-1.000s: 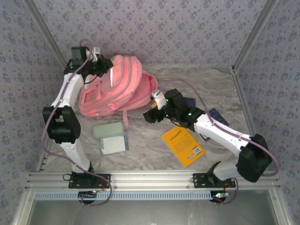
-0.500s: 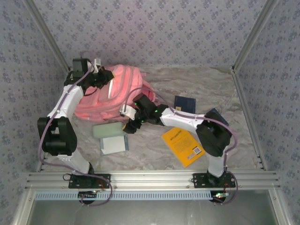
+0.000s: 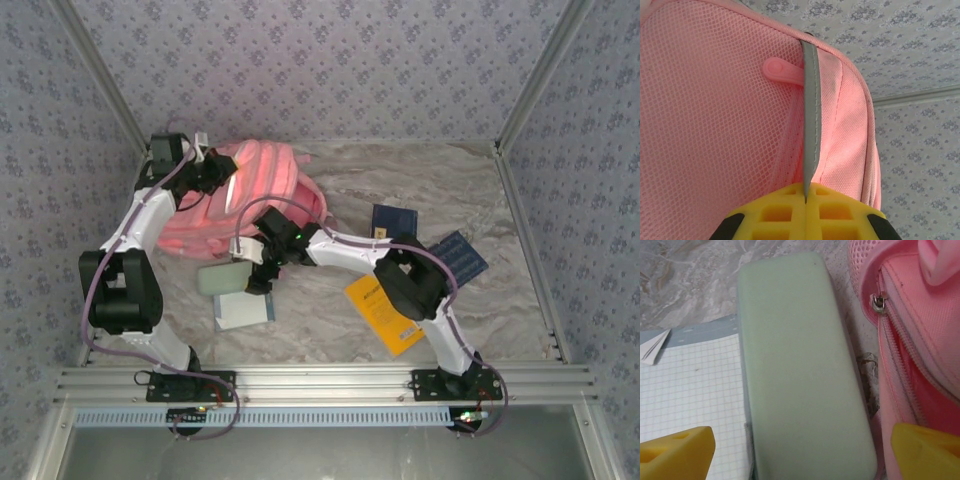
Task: Pack the student bag
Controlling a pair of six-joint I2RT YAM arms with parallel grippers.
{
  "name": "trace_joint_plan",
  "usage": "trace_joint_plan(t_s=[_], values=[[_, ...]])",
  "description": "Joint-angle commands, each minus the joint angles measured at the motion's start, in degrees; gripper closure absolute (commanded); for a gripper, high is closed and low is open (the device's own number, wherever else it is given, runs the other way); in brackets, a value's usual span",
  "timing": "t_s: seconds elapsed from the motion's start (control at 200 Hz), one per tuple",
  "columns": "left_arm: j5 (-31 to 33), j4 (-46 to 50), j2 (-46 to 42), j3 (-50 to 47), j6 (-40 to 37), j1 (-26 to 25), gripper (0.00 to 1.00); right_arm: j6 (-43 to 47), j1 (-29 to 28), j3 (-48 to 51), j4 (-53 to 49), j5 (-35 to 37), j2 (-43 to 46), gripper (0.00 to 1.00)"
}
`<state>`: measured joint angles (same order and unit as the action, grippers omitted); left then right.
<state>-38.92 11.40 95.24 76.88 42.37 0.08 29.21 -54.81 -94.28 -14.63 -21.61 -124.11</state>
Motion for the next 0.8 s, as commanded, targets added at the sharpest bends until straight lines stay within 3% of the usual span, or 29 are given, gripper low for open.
trace_joint_plan(t_s=[0.0, 0.335, 0.67, 0.794], values=[[1.28, -3.03, -1.81, -0.92, 1.56, 1.33, 1.00, 0.18, -0.12, -3.13, -1.96, 1.65, -2.98, 0.02], [0.38, -4.29, -1.46, -1.47, 2.22, 1.31, 1.00, 0.87, -1.44, -7.33, -4.90, 6.51, -8.26, 0.05], [0.23, -4.18, -0.93, -1.38, 2.10, 1.41, 1.00, 0.92, -1.92, 0.06, 0.72, 10.33, -3.89, 0.33], [0.24, -4.19, -0.75, -1.38, 1.93, 1.51, 1.00, 1.59, -1.97, 4.42, 4.75, 11.01, 0.56, 0.38]])
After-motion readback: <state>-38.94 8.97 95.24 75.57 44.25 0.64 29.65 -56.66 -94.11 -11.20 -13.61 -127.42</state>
